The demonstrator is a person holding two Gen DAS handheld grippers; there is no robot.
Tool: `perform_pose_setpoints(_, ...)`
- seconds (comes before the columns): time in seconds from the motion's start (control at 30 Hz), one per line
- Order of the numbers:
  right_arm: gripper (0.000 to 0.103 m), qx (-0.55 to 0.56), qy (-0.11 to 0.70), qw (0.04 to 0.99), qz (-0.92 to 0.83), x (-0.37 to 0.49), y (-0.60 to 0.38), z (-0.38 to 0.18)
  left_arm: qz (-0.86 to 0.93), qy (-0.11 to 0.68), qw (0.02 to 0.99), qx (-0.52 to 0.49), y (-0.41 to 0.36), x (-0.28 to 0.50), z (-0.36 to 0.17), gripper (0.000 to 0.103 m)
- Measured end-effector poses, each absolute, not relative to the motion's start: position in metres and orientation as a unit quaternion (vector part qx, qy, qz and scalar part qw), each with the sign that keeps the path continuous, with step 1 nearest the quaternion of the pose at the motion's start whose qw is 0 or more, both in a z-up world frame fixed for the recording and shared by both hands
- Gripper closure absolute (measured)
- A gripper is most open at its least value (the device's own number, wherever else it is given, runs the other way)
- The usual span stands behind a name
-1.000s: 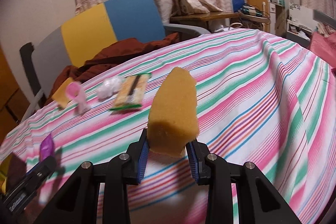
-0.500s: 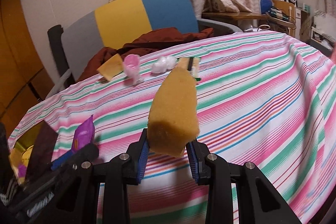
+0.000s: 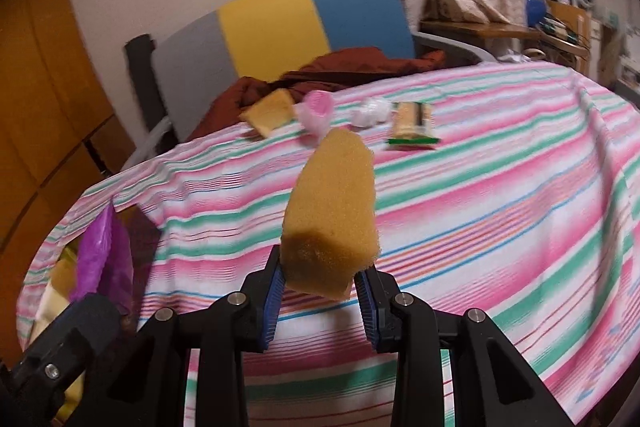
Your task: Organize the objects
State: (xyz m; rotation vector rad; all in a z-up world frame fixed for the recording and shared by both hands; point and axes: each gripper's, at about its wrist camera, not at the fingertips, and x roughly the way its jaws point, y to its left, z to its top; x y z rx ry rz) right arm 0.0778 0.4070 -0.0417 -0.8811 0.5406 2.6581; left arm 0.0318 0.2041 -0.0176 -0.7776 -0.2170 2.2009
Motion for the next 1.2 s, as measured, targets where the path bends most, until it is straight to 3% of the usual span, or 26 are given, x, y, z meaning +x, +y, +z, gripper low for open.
perform_pose_setpoints(0.5, 0.069, -0.309, 0.160, 0.030, 0.937, 0.073, 0.323, -0.026, 0.886, -0.146, 0.304, -0.319, 0.106, 0.020, -0.024, 0.045)
perform_pose_setpoints(0.9, 0.069, -0.315, 0.128, -0.082, 0.937, 0.080, 0.256, -0.016, 0.915, -0.130, 0.229, -0.305, 0.056, 0.006, -0.012, 0.044)
perform_pose_setpoints(1.2, 0.069, -0.329, 0.116, -0.115, 0.930, 0.083, 0.235, -0.019, 0.919, -0.104, 0.192, -0.328, 0.018, 0.013, -0.028, 0.044)
